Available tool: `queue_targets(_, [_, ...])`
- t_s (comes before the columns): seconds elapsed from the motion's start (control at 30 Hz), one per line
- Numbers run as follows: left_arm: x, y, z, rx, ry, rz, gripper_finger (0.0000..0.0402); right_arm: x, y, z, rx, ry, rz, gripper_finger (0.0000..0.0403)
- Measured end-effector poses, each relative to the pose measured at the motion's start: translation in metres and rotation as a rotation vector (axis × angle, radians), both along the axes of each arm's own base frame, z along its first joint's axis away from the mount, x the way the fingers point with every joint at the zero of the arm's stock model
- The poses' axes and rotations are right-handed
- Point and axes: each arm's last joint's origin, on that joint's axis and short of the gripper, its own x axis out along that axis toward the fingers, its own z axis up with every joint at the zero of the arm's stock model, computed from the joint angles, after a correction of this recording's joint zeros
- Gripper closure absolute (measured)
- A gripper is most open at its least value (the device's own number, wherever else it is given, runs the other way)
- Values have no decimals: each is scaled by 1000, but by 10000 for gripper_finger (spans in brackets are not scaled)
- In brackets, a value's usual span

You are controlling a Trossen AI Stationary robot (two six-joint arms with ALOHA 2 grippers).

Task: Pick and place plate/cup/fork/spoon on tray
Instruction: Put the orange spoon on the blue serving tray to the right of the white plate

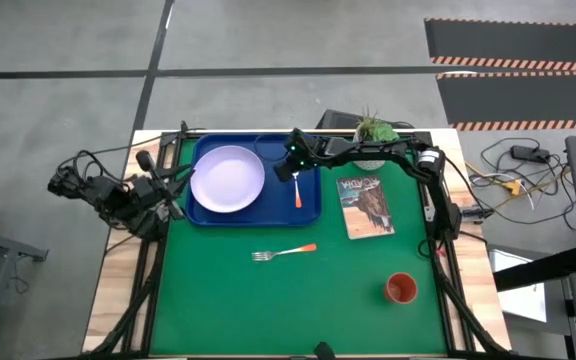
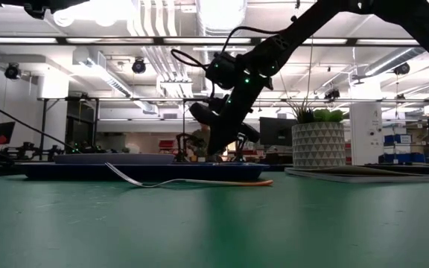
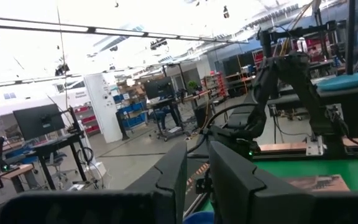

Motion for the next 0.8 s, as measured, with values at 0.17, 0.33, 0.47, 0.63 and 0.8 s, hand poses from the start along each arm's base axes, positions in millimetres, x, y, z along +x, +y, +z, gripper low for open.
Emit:
queue_targets(0.17, [-2, 1, 4, 16, -28, 7, 346, 1, 1, 0, -1, -1, 4, 394])
queue_targets(0.33, [-2, 1, 6, 47, -25, 16, 346, 3, 1, -11, -14, 23, 2, 394])
queue_targets(0.47, [-3, 1, 8, 62, -33, 24, 346, 3, 1, -15, -36, 47, -7, 394])
queue_targets(0.63, [-4, 2, 10, 70, -44, 27, 346, 4, 1, -14, -49, 46, -11, 394])
queue_targets(0.8, [-4, 2, 11, 79, -42, 29, 346, 3, 0, -16, -70, 53, -24, 394])
